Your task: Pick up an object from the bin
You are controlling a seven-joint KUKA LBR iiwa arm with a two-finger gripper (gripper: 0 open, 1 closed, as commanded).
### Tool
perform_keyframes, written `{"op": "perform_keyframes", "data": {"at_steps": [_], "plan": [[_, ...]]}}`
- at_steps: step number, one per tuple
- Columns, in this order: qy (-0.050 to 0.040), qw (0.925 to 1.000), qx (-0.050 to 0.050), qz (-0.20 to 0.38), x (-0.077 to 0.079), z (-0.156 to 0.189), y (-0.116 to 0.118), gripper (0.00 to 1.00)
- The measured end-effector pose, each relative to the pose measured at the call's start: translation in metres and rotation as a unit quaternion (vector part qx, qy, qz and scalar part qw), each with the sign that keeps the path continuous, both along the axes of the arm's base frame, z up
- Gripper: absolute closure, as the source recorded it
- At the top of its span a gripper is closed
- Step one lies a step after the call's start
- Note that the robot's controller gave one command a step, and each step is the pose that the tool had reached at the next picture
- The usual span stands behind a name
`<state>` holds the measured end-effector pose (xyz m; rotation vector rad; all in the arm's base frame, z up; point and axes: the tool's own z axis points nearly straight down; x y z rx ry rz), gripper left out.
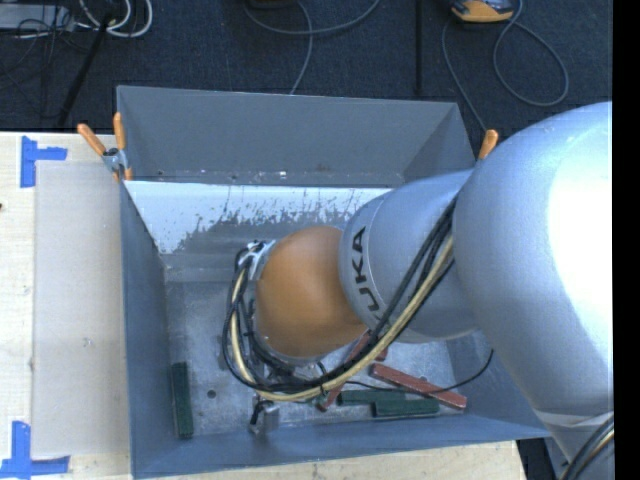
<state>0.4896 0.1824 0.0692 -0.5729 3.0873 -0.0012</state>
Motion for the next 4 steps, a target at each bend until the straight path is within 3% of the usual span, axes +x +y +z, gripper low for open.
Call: {"op": "perform_keyframes", "data": {"at_steps": [1, 2, 3, 4], "plan": [[-0.0005, 0.9952, -0.001, 0.098, -0.003, 0.073, -0.093, 0.0], [0.0028, 0.9544, 0.0, 0.298, 0.021, 0.009, -0.179, 0.0], [0.0004, 0.9546, 0.001, 0.298, 0.022, 0.012, -0.176, 1.0], [-0.0024, 0.9519, -0.001, 0.306, 0.013, 0.136, -0.188, 1.0]]}}
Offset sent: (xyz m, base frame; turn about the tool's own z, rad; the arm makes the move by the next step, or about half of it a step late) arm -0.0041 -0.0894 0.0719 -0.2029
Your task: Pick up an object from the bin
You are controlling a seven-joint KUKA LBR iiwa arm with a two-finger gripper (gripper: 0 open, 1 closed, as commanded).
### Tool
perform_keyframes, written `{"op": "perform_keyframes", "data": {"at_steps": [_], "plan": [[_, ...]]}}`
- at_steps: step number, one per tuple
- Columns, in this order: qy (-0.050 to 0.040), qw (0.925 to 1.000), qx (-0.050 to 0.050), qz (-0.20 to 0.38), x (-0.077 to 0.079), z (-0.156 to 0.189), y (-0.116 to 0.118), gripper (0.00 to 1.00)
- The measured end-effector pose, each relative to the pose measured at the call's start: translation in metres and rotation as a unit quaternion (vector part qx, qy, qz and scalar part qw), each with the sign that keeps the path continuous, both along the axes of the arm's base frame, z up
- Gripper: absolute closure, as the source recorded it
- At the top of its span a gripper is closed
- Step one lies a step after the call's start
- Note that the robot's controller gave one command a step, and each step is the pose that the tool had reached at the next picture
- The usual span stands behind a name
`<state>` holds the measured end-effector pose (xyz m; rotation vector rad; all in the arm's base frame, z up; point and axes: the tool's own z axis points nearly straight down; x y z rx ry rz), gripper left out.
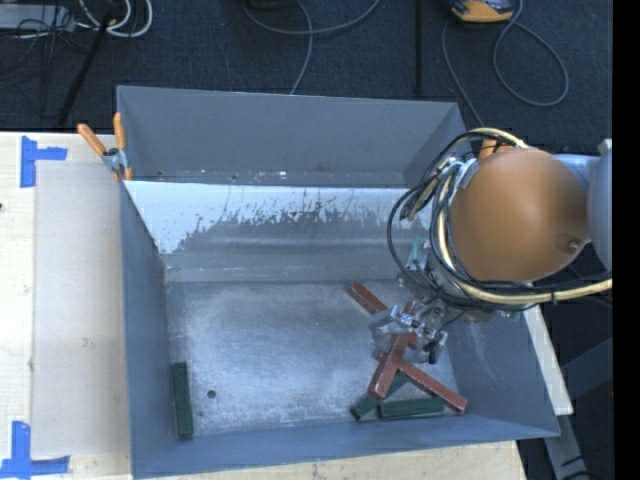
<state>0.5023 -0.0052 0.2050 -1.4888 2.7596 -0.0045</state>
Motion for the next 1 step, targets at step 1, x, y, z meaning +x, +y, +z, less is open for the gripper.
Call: {"op": "perform_keyframes", "data": {"at_steps": [1], "plan": [[-0.0007, 0.989, -0.001, 0.148, 0.0338, 0.1619, -0.0466, 1.0]]}}
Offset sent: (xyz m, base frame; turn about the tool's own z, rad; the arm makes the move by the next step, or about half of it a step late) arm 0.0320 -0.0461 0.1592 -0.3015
